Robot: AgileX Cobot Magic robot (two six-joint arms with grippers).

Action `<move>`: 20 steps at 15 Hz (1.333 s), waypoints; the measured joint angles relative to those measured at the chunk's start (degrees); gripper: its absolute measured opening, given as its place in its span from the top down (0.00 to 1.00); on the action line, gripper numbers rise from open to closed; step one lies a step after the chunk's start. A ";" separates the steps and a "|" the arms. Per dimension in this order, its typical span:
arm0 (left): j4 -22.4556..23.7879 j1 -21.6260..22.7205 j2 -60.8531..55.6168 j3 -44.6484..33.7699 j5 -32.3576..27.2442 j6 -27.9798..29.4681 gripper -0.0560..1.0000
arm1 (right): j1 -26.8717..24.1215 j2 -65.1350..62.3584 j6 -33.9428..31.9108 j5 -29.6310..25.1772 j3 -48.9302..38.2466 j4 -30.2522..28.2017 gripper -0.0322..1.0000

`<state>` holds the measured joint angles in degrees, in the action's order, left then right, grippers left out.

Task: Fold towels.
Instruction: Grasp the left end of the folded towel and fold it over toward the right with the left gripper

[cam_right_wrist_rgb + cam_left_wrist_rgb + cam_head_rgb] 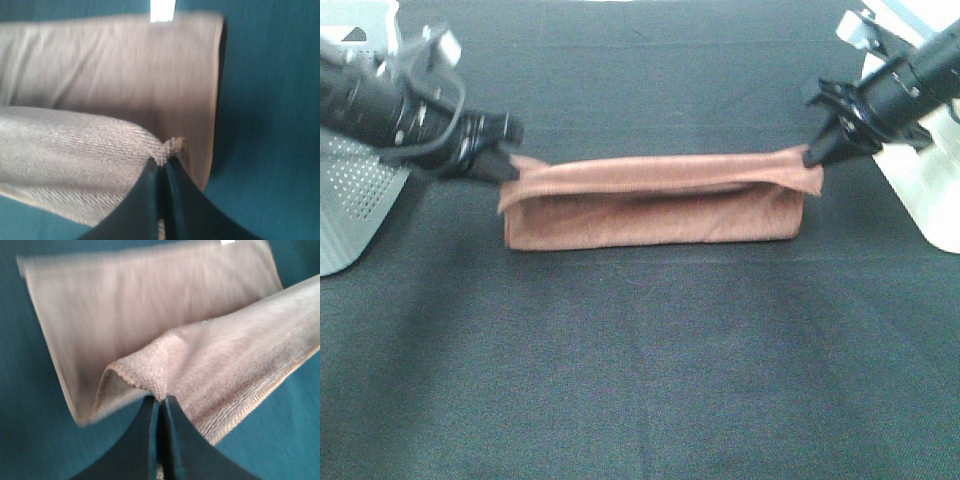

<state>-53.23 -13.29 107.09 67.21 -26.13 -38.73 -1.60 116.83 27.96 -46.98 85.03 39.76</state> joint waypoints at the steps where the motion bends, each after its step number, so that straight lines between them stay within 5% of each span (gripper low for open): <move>1: 0.92 0.00 2.18 2.64 0.17 0.06 0.95 | 0.00 2.12 -0.63 -0.57 2.98 0.00 0.97; 8: 6.88 0.00 15.47 16.96 2.23 0.23 0.95 | 1.03 13.81 -1.26 -0.34 17.42 -1.66 0.97; 11: 7.96 0.00 18.22 18.16 2.75 0.23 0.94 | 3.72 17.07 -1.49 4.30 18.28 -6.07 0.97; 13: 7.79 0.00 19.82 18.91 2.75 0.86 0.84 | 4.30 17.93 -4.53 6.13 18.39 -7.73 0.94; 14: 7.33 0.00 20.57 19.48 3.04 2.06 0.65 | 4.30 18.33 -7.33 7.56 18.39 -9.80 0.86; 15: 7.33 0.00 20.57 19.48 3.04 2.06 0.65 | 4.30 18.33 -7.33 7.56 18.39 -9.80 0.86; 17: 6.93 0.00 20.68 19.65 4.58 3.44 0.39 | 4.30 18.45 -9.34 8.59 18.39 -11.00 0.66; 20: 6.93 0.00 20.45 19.65 5.16 4.24 0.27 | 4.30 18.05 -9.85 4.98 18.39 -12.03 0.20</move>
<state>-46.29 -13.29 127.54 86.86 -20.97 -34.49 2.69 134.87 18.11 -42.00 103.42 27.73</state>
